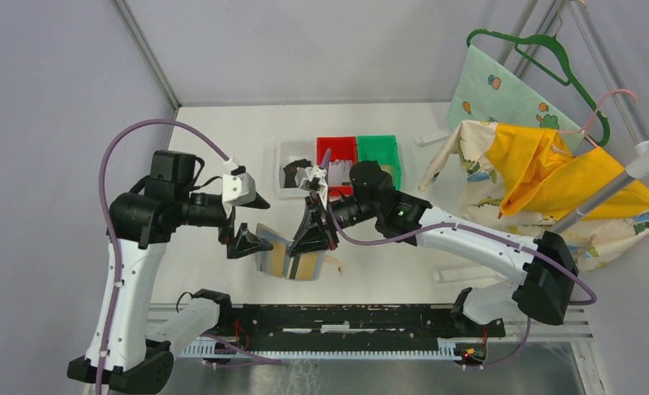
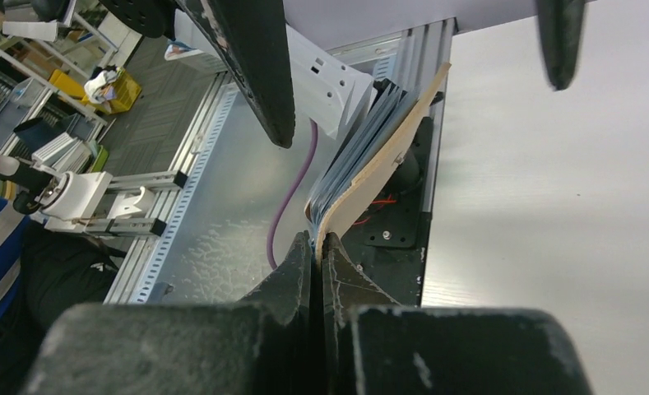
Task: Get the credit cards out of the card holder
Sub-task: Remove the credit card from the card holder.
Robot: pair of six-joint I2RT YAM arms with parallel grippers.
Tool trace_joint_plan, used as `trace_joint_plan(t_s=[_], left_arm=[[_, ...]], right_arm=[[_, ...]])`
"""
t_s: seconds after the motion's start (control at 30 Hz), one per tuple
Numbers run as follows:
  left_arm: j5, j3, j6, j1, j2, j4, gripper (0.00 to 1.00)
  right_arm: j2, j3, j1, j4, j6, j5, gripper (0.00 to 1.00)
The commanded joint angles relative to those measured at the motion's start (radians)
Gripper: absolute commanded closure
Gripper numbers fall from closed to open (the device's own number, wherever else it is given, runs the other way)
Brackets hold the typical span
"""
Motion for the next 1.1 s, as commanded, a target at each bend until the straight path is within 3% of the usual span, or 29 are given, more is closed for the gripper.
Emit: trace_joint_plan(t_s=[0.0,0.1,0.23,0.4,0.5,0.6,0.67,0.8,0.93,1.07], left_arm=[[0.02,0.039,0.067,0.001,-0.023,0.064,0.0],[0.04,0.041,0.176,0.0,0.003,-0.032,0.0],[0.083,0.001,0.152,-0.026,0.002,-0.07,0.01],[0.06,-0.017,0.118,-0.116,0.009,-0.071,0.11],[0.022,-0.017,0.099,-0.155,0.019,-0.071,0.29],[-0.003,-0.011,0.086,-0.171,0.035,-0.07,0.63],[-0.014,0.002,0.077,-0.174,0.046,-0.071,0.79],[-0.029,0.013,0.078,-0.173,0.056,-0.067,0.9],[-0.037,0.014,0.04,-0.174,0.06,-0.033,0.96],[-0.044,0.01,-0.108,-0.175,0.038,0.097,0.98]], right_arm=[[0.016,0.1,0.036,-0.006,-0.06,-0.014,1.0],[0.037,0.145,0.05,-0.059,-0.09,-0.006,1.0],[0.066,0.197,0.069,-0.118,-0.125,-0.003,1.0],[0.094,0.269,0.073,-0.193,-0.163,0.004,1.0],[0.097,0.301,0.074,-0.229,-0.19,0.016,1.0],[0.095,0.315,0.071,-0.244,-0.204,0.027,1.0],[0.086,0.303,0.063,-0.239,-0.203,0.036,1.0],[0.036,0.235,0.04,-0.157,-0.16,0.048,0.94],[-0.031,0.138,0.012,-0.016,-0.091,0.052,0.67],[-0.109,0.019,-0.004,0.114,-0.035,0.113,0.36]])
